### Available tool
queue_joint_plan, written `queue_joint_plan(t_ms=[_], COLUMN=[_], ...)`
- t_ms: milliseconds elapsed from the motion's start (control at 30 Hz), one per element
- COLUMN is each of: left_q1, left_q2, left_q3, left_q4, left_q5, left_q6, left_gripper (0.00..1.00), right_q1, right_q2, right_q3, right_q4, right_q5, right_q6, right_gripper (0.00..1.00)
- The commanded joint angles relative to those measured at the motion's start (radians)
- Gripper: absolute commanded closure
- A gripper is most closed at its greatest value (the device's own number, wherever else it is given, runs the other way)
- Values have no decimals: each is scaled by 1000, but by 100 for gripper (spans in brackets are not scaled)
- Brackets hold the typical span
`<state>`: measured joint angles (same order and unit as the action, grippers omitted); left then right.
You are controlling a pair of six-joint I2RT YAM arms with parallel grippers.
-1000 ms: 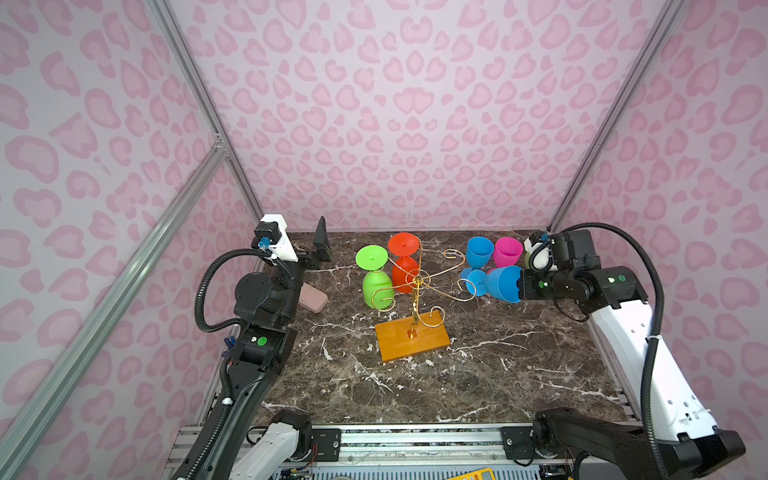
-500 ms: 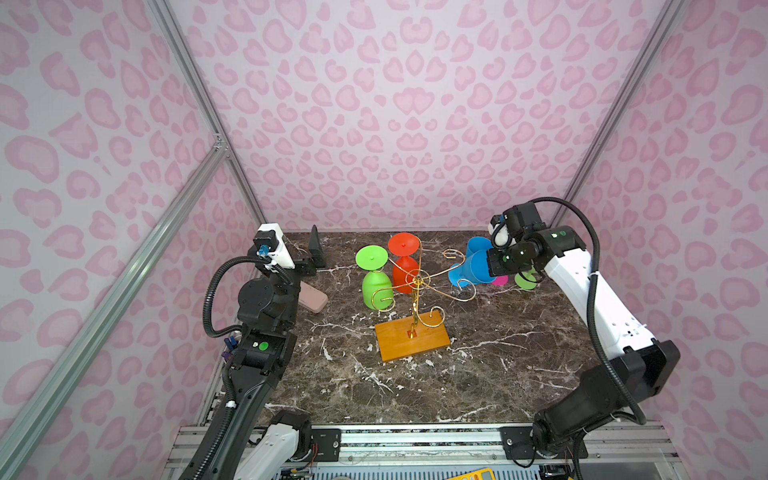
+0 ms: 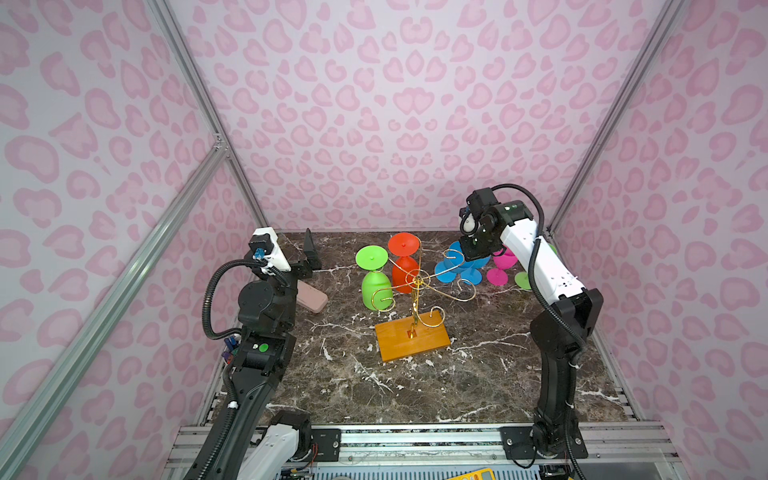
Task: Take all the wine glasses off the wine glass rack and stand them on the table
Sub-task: 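Set the cyan glass upright on the table and open the right gripper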
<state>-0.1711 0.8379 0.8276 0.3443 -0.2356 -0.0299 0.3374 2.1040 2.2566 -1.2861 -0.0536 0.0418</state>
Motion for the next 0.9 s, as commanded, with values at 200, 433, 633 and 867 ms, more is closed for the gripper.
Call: queue_joint_plan(t_ms=[200,433,633,867], left_q1=[17,24,31,33], left_q2=[-8,-6,-3,-3], left_q3=[-13,-13,-13,-12], left_q4=[27,19,12,4], left_q5=[-7,1,1,2], left_q6=[-28,-37,-50,-65], left_gripper=[2,2,2,2], right_q1=[28,28,34,34], right_q2=[138,181,211,194], right_q3=[140,175,193,228], right_q4=[-102,-113,-124,-121], right_q5=[38,44,49,41], right_q6=[-28,-27,-29,-23], right_gripper=[100,100,91,85])
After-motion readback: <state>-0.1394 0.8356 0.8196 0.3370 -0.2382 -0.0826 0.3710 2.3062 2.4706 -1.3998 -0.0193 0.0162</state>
